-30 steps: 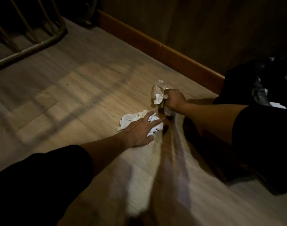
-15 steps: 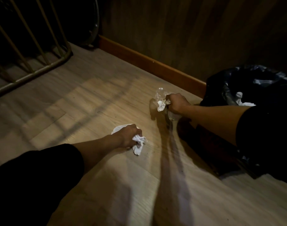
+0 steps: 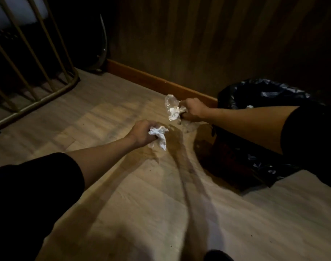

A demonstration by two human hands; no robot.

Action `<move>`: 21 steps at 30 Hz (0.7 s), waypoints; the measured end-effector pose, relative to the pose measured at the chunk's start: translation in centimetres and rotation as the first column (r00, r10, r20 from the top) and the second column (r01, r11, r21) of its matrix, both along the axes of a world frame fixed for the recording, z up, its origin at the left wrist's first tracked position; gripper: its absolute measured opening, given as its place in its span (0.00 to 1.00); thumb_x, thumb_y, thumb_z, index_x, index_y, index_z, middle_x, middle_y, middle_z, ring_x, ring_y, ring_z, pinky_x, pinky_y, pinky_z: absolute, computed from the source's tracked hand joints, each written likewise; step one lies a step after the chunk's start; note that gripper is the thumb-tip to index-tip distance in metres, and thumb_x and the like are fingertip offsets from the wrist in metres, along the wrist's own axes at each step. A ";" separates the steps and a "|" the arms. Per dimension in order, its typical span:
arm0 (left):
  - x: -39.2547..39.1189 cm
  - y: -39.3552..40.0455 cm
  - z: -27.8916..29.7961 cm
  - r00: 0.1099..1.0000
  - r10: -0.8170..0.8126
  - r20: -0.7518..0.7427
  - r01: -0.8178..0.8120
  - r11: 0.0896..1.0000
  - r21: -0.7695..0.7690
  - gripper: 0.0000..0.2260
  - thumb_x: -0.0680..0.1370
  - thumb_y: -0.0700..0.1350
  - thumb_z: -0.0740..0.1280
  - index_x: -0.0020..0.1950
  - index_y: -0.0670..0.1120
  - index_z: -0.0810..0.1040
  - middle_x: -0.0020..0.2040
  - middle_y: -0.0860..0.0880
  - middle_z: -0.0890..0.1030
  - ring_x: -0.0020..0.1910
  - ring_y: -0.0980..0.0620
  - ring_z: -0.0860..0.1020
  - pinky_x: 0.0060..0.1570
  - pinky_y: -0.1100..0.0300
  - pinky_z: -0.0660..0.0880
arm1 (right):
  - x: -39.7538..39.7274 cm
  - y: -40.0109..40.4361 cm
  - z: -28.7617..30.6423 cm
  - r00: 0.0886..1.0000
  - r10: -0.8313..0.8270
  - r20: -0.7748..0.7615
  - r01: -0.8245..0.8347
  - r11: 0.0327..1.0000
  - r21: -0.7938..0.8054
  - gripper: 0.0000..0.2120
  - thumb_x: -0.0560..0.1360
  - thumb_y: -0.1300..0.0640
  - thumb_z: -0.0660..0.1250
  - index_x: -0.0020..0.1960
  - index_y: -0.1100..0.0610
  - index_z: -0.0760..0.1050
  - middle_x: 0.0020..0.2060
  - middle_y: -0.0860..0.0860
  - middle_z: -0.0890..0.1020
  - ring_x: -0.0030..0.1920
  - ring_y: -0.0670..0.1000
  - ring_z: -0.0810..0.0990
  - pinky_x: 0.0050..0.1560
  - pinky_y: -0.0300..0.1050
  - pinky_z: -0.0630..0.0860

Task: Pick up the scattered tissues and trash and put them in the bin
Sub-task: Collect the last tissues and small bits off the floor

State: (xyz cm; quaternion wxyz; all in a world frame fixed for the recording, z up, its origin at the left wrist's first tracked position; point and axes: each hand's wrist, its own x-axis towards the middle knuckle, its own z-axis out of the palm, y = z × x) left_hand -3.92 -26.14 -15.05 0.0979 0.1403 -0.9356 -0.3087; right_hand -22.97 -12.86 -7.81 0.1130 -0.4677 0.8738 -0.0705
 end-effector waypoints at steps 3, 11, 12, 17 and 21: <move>-1.0 1.1 3.8 0.995 0.046 -0.090 -0.041 0.998 0.050 0.08 0.69 0.47 0.72 0.45 0.46 0.81 0.38 0.50 0.81 0.39 0.50 0.80 0.38 0.61 0.68 | 0.2 1.7 3.7 0.999 -0.024 0.024 0.026 0.996 -0.086 0.13 0.75 0.54 0.70 0.58 0.57 0.80 0.55 0.56 0.83 0.58 0.58 0.81 0.51 0.45 0.74; -5.3 3.9 11.2 0.953 0.116 -0.280 -0.090 0.991 0.103 0.11 0.68 0.53 0.75 0.49 0.53 0.81 0.45 0.51 0.84 0.45 0.50 0.83 0.44 0.51 0.80 | -1.0 9.4 13.0 0.984 -0.149 0.097 0.173 0.922 -0.345 0.18 0.76 0.57 0.69 0.66 0.55 0.77 0.53 0.48 0.79 0.54 0.47 0.77 0.53 0.42 0.73; -6.1 4.5 12.2 0.945 0.118 -0.305 -0.092 0.991 0.097 0.11 0.68 0.52 0.75 0.49 0.54 0.81 0.45 0.50 0.84 0.45 0.50 0.82 0.44 0.52 0.80 | -1.4 10.6 13.7 0.982 -0.161 0.101 0.187 0.913 -0.363 0.17 0.76 0.57 0.69 0.65 0.55 0.77 0.52 0.48 0.79 0.54 0.47 0.77 0.53 0.42 0.73; -10.1 9.4 16.6 0.899 0.067 -0.432 -0.029 0.995 0.094 0.10 0.71 0.48 0.75 0.51 0.54 0.82 0.49 0.47 0.82 0.48 0.50 0.80 0.45 0.57 0.75 | -4.2 17.1 15.2 0.960 -0.279 -0.001 0.258 0.893 -0.370 0.15 0.74 0.57 0.69 0.60 0.55 0.79 0.52 0.53 0.84 0.52 0.52 0.82 0.52 0.48 0.79; -12.7 14.2 17.8 0.889 0.030 -0.458 0.030 0.992 0.123 0.11 0.72 0.43 0.73 0.53 0.52 0.81 0.52 0.45 0.78 0.50 0.50 0.77 0.45 0.61 0.68 | -6.0 21.9 14.0 0.936 -0.352 -0.028 0.334 0.909 -0.248 0.17 0.75 0.52 0.70 0.62 0.55 0.77 0.54 0.56 0.82 0.55 0.57 0.81 0.56 0.57 0.80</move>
